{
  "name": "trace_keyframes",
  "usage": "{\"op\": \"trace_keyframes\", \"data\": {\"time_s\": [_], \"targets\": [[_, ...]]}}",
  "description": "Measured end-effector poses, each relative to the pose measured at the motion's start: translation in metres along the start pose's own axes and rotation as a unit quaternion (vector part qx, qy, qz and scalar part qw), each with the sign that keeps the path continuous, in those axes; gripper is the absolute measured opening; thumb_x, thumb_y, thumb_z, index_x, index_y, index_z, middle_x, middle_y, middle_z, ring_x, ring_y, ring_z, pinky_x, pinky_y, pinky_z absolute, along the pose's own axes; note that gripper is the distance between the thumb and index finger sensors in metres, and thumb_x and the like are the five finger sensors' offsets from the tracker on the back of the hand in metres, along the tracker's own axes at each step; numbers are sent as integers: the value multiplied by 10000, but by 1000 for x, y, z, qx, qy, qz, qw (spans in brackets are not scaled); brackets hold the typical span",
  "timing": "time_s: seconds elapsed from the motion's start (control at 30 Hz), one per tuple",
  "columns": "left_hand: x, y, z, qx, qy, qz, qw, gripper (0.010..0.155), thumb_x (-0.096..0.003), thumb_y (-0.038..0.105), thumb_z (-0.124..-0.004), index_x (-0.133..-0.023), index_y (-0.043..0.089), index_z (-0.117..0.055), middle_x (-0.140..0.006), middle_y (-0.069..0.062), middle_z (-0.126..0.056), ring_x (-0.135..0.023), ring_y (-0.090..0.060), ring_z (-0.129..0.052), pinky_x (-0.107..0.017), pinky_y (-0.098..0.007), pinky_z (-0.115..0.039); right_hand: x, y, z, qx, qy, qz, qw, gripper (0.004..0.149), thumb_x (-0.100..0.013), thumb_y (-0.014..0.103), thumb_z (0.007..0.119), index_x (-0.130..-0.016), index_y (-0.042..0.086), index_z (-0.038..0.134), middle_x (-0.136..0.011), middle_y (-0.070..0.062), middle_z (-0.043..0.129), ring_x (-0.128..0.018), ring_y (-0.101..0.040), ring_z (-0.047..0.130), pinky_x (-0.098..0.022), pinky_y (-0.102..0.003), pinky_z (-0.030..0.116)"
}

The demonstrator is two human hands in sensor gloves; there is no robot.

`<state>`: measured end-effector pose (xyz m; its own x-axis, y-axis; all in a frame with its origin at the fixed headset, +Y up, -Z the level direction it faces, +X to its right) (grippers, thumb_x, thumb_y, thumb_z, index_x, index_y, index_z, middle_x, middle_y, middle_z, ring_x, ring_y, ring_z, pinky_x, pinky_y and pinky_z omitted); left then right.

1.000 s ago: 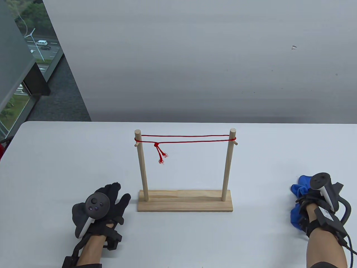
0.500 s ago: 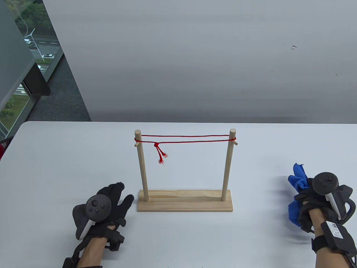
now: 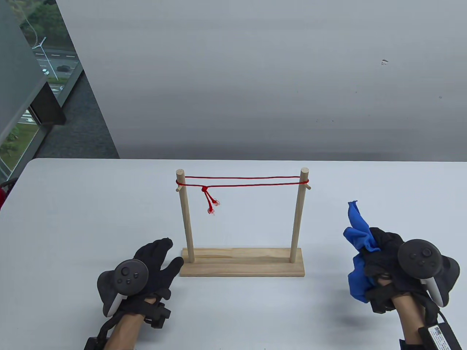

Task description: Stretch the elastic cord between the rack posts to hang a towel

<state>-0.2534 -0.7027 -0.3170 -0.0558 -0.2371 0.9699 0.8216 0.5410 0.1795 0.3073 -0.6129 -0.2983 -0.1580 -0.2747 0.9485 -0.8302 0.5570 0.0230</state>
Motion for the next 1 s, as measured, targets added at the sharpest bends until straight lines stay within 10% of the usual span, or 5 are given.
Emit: {"op": "trace_keyframes", "data": {"time_s": [0.47, 1.0], "targets": [[3, 12, 5, 58, 14, -55, 997, 695, -394, 643, -854, -954, 239, -775, -955, -19, -901, -876, -346, -882, -649, -553, -722, 33, 72, 11, -143, 51, -151, 977, 512, -367, 280, 928, -842, 128, 813, -780, -128, 841, -612, -365, 915, -368, -557, 890], [0, 28, 4, 124, -2, -113, 986, 675, -387, 640, -876, -917, 228, -814, -867, -10, -961, -722, -318, -980, -560, -507, -798, 32, 123, 95, -329, 169, -249, 895, 514, -378, 276, 921, -859, 143, 800, -809, -117, 825, -661, -369, 893, -420, -583, 853]]}}
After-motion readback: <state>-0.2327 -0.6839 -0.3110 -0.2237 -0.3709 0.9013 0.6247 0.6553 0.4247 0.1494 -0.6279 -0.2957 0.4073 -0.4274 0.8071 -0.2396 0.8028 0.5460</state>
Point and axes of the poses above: the tracker on the back of each hand, its own y axis roughly to the thumb side, its own x axis roughly from the fingertips to the wrist, z = x × y, the point moved 1 cm from there along -x, roughly from the wrist to the fingertips
